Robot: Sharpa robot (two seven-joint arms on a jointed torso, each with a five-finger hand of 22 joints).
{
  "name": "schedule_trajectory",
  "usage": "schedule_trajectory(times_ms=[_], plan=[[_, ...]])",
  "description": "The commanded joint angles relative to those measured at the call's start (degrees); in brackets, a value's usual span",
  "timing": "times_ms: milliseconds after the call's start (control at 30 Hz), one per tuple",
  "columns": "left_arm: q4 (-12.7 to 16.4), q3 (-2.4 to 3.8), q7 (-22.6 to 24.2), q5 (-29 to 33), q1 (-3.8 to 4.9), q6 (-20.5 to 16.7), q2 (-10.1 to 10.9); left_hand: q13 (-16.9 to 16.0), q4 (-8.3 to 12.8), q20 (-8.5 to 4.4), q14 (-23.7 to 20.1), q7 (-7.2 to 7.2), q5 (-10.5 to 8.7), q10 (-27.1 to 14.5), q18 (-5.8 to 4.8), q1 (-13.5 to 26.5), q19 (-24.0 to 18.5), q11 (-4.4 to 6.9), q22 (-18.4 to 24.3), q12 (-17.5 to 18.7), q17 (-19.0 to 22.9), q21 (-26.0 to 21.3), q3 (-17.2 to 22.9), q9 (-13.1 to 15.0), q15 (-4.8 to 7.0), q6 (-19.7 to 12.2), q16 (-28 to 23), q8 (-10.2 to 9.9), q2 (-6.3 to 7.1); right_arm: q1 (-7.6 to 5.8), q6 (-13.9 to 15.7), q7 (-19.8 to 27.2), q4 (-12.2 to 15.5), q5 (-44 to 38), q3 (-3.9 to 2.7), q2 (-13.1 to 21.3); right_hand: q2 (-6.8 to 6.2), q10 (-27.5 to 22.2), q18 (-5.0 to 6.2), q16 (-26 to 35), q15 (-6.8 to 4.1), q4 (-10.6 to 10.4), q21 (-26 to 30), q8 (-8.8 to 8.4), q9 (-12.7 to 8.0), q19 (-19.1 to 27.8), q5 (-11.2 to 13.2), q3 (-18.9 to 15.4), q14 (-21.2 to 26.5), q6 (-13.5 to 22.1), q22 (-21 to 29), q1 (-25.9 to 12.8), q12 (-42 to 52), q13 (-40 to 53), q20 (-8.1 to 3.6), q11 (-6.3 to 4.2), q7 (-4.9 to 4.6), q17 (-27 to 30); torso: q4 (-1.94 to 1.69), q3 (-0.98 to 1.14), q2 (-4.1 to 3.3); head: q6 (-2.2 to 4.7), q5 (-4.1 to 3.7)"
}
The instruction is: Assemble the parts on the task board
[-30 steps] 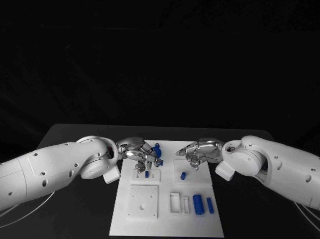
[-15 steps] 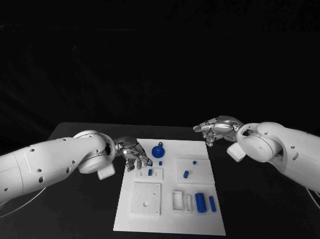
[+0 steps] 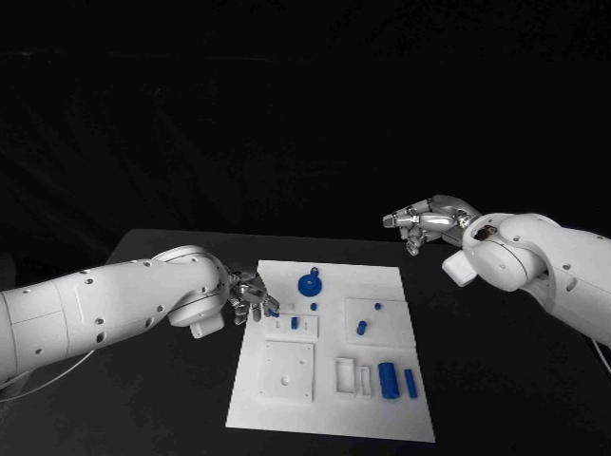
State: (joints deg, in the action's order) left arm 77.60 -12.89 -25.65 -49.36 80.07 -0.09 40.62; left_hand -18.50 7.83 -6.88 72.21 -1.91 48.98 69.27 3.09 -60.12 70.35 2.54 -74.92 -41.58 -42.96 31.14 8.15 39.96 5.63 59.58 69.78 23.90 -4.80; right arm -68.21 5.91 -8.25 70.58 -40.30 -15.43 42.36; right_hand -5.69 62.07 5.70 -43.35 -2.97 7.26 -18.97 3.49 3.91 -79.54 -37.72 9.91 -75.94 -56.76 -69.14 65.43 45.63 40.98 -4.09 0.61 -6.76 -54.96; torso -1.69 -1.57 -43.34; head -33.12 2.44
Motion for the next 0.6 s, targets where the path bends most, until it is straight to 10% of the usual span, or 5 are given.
schedule_trajectory(times_ms=[33,600], plan=[[-0.55,-0.44,-4.16,-4.79,0.07,-4.06,-0.82,-0.14,8.11,-0.03,0.56,1.21,0.23,0.80,-0.20,-0.08,0.57,0.30,-1.11,0.26,-0.07,0.21,8.43,0.05,0.00,1.77,-0.23,-0.02,-0.30,-0.07,2.79,-0.01,-0.17,-4.98,-0.04,-0.25,-0.31,0.49,0.68,-0.26,-0.06,-0.21,-0.36,0.15,0.05,-0.51,-0.04,-0.68,-0.60,-0.54,-0.04,0.22,0.27,-0.05,-0.04,0.00,-0.07,0.08,0.04,0.14,0.34,-0.42,0.35],[-2.48,-0.98,-4.28,-14.50,-1.38,-5.19,-4.46,-0.41,8.08,-0.12,1.27,1.28,0.53,1.24,-0.27,-0.05,0.75,0.39,-1.07,0.69,-0.96,0.39,8.63,0.07,0.08,2.19,-0.70,-0.44,-0.03,-0.08,6.33,-0.54,0.16,-7.76,-0.04,-0.62,-0.43,1.04,0.65,-0.40,-0.24,-0.93,-1.56,0.13,0.04,-1.02,-0.15,-0.74,-1.12,-1.01,-0.24,0.65,0.39,-0.07,-0.20,-0.19,0.07,0.07,0.11,0.06,0.19,-0.75,0.25]])
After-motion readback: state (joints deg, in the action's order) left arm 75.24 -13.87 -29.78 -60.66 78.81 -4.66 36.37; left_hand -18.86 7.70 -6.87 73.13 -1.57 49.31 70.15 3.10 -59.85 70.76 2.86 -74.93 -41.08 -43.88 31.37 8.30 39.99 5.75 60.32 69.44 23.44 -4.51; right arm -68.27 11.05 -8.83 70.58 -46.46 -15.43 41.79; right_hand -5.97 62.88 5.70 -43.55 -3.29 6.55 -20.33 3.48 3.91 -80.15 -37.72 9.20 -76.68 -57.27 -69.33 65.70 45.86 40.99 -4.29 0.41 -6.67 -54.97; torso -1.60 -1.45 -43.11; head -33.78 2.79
